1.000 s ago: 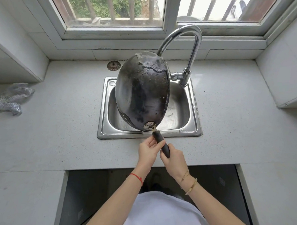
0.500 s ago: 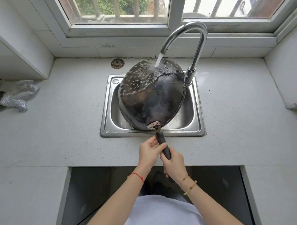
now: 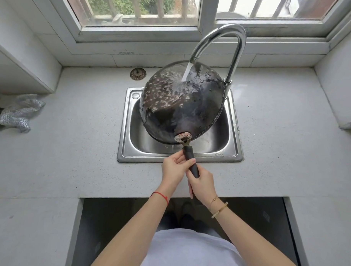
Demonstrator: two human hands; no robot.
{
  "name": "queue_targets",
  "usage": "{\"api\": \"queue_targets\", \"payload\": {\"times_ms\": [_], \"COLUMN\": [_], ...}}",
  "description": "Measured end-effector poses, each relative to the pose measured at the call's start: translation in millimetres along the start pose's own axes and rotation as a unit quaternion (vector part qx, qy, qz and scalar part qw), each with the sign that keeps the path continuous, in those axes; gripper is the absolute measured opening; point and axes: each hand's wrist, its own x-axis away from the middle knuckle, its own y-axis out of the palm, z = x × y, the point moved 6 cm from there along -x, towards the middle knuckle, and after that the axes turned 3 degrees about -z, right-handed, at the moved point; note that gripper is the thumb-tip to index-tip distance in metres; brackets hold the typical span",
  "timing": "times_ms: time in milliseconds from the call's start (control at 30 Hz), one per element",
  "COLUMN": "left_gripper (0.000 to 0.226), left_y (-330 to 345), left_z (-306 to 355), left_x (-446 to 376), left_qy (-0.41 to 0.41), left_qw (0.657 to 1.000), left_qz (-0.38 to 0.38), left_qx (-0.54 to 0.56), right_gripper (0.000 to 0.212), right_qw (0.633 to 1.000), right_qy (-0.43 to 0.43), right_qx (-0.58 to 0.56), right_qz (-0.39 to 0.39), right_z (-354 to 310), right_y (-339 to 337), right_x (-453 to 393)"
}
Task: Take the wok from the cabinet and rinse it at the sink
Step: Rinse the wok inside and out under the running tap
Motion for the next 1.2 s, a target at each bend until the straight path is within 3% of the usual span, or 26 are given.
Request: {"api": "queue_targets", "payload": {"times_ms": [1200], "left_gripper": [0.048], "left_y": [-21], "left_z": [15], "left_x": [-13], "left_qy": [-0.009], "left_qw": [1.000], "left_qz": [-0.006], "left_qx": [0.004], "right_gripper": [0.012], "right_qw": [0.999], "right_qy": [0.008], "right_qx": [0.001], "right_qz": [0.034], "right_z": [-6], "right_y": [25], "right_x": [-16]}}
